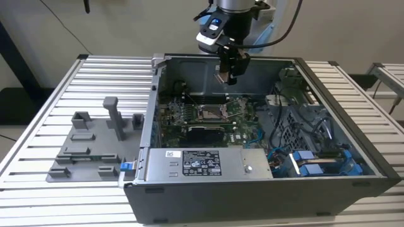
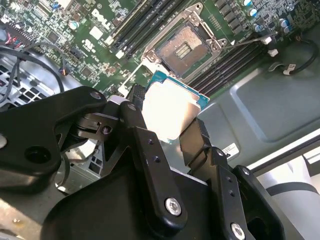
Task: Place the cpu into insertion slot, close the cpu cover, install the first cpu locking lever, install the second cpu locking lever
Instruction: 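Place the cpu into insertion slot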
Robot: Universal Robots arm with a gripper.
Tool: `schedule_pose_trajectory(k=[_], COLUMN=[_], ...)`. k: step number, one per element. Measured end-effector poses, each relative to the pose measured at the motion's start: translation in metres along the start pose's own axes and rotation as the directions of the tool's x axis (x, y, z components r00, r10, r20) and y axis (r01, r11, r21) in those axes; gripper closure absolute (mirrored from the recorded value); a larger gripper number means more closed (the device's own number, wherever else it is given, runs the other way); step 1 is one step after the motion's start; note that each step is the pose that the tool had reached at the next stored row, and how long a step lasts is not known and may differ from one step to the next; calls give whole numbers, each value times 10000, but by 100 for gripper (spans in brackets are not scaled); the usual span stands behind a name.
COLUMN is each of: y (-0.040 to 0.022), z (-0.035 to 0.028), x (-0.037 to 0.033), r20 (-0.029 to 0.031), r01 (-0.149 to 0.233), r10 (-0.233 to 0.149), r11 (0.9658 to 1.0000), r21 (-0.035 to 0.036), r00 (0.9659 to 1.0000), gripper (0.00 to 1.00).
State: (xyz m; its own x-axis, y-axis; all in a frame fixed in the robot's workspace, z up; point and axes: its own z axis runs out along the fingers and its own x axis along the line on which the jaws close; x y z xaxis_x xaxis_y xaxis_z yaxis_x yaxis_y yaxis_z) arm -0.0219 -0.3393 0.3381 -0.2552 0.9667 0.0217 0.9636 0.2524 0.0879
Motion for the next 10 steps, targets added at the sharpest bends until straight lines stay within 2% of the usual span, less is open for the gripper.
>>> schedule_pose_trajectory(k=[7,10], y=[-1,-3], z=[14,32], x=[0,0], r20=[25,35], r01=[-335,-596], r10=[335,596], r11=[9994,9982], r21=[-2,48], r00=[9994,9982], gripper=[46,46])
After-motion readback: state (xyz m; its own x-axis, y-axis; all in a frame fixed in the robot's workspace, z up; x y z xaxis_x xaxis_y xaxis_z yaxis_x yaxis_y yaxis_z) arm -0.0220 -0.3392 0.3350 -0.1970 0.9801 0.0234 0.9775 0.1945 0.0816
